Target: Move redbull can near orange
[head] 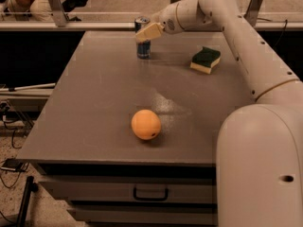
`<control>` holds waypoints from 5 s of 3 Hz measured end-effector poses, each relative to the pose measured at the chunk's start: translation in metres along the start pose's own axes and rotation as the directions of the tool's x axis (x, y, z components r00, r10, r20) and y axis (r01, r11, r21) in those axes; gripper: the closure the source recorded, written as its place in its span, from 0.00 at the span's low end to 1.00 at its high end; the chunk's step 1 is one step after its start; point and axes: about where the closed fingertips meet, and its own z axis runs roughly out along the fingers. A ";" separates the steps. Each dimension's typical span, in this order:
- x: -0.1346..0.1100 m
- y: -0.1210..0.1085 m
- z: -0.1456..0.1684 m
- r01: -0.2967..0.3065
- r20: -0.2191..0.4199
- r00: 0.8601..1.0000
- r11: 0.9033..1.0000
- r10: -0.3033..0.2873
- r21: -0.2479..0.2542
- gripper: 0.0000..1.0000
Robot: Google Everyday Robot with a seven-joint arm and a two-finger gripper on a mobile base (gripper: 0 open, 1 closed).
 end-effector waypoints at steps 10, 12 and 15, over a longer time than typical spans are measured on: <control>-0.019 0.210 -0.189 -0.050 0.059 0.996 0.971 0.066 -0.235 1.00; -0.006 0.215 -0.190 -0.003 0.067 0.998 0.973 0.019 -0.231 1.00; 0.027 0.217 -0.199 0.079 0.101 0.993 0.957 -0.052 -0.280 1.00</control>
Offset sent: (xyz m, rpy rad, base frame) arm -0.0013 -0.0105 0.0459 -0.0325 -0.0416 0.0472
